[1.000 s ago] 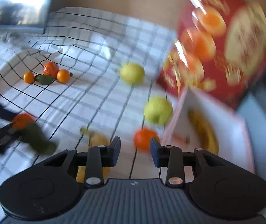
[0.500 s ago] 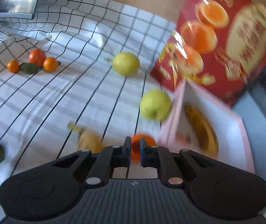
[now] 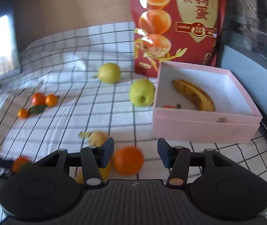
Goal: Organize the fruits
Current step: 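Grasp a mandarin with the right gripper while the left gripper lifts its mandarin, then carry the leafy mandarin over the pink box and open the left gripper while the right carries its mandarin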
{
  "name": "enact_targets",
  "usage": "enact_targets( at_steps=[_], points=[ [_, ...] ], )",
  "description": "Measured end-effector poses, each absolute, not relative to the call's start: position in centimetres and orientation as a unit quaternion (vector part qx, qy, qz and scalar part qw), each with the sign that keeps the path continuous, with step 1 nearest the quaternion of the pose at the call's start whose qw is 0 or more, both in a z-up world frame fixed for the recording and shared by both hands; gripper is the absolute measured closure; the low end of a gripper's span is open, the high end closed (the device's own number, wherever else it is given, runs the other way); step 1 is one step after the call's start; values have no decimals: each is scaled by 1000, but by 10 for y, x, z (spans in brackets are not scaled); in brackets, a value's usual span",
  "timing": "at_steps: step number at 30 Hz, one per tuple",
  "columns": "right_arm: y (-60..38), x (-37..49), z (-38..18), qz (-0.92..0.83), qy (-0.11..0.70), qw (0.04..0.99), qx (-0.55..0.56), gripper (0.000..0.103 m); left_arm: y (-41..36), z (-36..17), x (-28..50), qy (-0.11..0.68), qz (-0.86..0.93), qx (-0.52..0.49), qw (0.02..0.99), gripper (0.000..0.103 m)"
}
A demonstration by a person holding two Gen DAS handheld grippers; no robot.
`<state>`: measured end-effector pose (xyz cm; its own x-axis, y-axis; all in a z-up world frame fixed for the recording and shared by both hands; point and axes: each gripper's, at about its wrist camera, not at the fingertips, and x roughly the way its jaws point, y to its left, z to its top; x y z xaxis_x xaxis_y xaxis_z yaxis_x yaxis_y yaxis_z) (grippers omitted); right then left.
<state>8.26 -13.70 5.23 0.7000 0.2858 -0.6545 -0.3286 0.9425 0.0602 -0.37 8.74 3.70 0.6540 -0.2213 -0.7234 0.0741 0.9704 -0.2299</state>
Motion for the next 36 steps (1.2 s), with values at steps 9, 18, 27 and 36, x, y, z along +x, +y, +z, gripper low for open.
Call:
enact_targets(
  at_steps=[9,18,27,36],
  points=[
    [-165,106,28,229,422,874,80,55,76,36,-5,414,-102,-77,901,52],
    [-184,143,12,272,462,824,185,55,50,37,16,425,-138,-60,892,52],
    [-216,126,54,271,450,835,168,62,38,70,35,414,-154,-72,894,52],
    [-290,137,200,221,271,932,93,61,-8,210,115,241,-191,-48,950,52]
  ],
)
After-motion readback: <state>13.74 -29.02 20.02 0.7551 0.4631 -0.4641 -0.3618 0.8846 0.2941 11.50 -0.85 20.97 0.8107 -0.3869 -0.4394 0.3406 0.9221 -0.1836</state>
